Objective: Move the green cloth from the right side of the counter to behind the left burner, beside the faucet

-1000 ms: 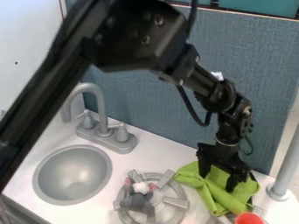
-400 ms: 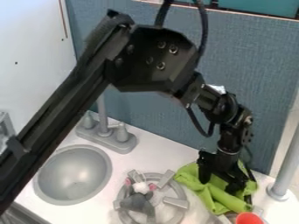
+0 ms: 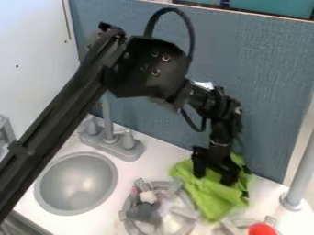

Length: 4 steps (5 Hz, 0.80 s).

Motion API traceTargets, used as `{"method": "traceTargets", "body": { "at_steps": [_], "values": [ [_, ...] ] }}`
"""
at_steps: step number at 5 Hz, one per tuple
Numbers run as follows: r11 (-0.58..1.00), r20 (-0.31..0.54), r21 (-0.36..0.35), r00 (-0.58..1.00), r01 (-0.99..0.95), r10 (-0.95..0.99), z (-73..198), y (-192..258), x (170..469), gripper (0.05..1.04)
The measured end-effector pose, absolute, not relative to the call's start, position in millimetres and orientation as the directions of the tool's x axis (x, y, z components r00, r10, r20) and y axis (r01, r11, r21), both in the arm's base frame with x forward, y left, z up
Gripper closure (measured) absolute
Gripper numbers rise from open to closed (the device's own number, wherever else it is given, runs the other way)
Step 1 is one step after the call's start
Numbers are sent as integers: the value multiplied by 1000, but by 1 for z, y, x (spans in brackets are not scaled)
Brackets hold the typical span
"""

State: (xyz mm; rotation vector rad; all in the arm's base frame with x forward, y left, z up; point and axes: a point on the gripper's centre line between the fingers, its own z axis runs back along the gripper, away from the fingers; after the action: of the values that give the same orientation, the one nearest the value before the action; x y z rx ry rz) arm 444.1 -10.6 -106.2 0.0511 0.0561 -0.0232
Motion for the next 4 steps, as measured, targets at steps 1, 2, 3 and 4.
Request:
{"method": "traceTargets", "body": {
  "at_steps": [1,2,3,4],
  "values": [
    [997,-53,71,999,-7,11,-105,13,445,83],
    [992,-70,112,995,-64,72,-103,53,444,83],
    [979,-86,167,987,-118,133,-104,75,434,83],
    [969,-99,184,978,-163,183,-102,84,419,83]
  ]
}}
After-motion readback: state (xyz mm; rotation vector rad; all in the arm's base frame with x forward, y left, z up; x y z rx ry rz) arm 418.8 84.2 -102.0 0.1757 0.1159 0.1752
